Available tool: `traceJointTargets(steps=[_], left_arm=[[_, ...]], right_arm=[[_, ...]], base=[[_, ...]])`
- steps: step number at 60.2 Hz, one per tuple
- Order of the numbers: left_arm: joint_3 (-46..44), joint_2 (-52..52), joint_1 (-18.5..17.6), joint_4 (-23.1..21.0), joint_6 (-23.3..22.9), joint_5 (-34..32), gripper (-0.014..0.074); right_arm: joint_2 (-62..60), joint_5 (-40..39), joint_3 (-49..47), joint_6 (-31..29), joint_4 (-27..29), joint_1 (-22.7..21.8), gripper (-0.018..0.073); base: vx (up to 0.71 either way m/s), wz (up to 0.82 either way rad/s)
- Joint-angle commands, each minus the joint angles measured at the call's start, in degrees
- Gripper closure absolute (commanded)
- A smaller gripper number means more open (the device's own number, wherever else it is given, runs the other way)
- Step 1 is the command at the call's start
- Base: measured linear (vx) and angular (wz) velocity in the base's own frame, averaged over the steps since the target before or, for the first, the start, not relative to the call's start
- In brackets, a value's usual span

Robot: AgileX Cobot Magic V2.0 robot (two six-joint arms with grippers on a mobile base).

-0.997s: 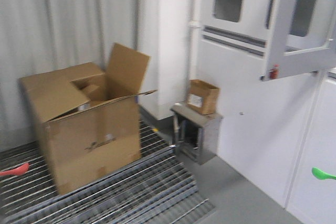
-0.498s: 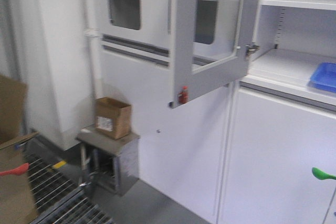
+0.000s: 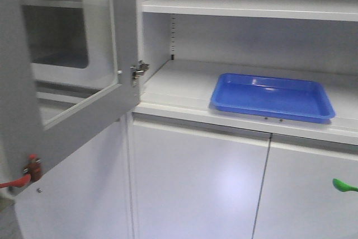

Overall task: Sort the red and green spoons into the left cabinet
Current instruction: 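Drive the base toward the open white cabinet, then approach the blue tray on the cabinet shelf with both spoons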

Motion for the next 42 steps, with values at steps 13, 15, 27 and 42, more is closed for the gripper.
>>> traceJointTargets(steps=[13, 15, 27, 42], left_arm=[[-1.6, -0.1, -0.2, -5.0, -0.4, 0.8, 0.0596], [-1.6, -0.1, -0.2, -5.0, -0.4, 0.8, 0.0596], [-1.6, -0.1, -0.2, -5.0, -0.4, 0.8, 0.0596], [-1.6, -0.1, -0.2, -5.0, -0.4, 0.8, 0.0596]], right_arm=[[0.1, -3.8, -2.0, 0.2, 0.0, 0.0, 0.0565], [0.1, -3.8, -2.0, 0.2, 0.0, 0.0, 0.0565], [0.1, -3.8, -2.0, 0.2, 0.0, 0.0, 0.0565], [0.1, -3.8, -2.0, 0.2, 0.0, 0.0, 0.0565]], base=[[0.35, -0.63], [0.34, -0.44], [0.33, -0.31], [0.31, -0.17]])
